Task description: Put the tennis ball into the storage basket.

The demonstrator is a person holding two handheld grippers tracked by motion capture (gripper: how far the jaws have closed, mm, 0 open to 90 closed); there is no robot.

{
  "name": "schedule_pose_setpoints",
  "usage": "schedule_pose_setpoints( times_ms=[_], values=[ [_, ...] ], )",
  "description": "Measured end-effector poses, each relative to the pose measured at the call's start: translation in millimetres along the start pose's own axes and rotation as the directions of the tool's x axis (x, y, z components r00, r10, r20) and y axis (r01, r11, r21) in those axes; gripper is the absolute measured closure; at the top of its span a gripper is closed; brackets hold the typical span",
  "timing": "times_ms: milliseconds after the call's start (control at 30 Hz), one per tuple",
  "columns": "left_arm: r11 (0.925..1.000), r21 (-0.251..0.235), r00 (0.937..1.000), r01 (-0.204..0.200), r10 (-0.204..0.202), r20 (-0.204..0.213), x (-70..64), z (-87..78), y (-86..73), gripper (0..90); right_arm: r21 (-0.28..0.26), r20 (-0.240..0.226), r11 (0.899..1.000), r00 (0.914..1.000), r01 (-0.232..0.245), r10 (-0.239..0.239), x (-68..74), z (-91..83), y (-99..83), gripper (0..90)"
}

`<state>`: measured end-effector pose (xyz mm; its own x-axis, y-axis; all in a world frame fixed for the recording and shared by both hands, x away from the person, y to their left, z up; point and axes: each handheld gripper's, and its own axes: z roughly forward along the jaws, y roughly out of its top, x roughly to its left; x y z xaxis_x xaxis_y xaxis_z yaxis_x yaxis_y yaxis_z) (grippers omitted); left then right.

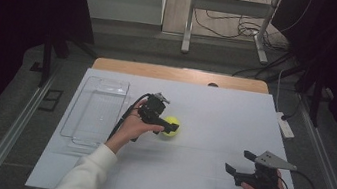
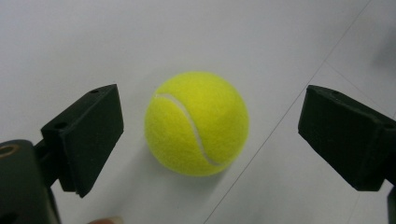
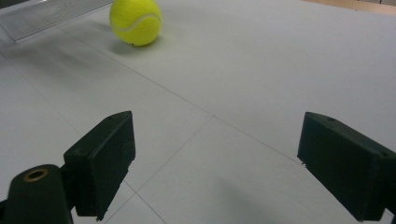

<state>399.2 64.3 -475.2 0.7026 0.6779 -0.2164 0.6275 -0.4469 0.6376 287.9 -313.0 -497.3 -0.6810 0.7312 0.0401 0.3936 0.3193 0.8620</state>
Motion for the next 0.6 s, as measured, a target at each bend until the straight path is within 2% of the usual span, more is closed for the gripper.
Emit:
schedule_pose_setpoints(
  times_ms=[600],
  values=[
    [0.9987, 0.05, 0.9999, 0.014, -0.013, -0.005, 2.0, 23.5, 1.3, 7.5, 0.003, 0.0, 1.0, 1.0, -0.002, 0.002, -0.3, 0.7, -0.5, 11.7]
  ],
)
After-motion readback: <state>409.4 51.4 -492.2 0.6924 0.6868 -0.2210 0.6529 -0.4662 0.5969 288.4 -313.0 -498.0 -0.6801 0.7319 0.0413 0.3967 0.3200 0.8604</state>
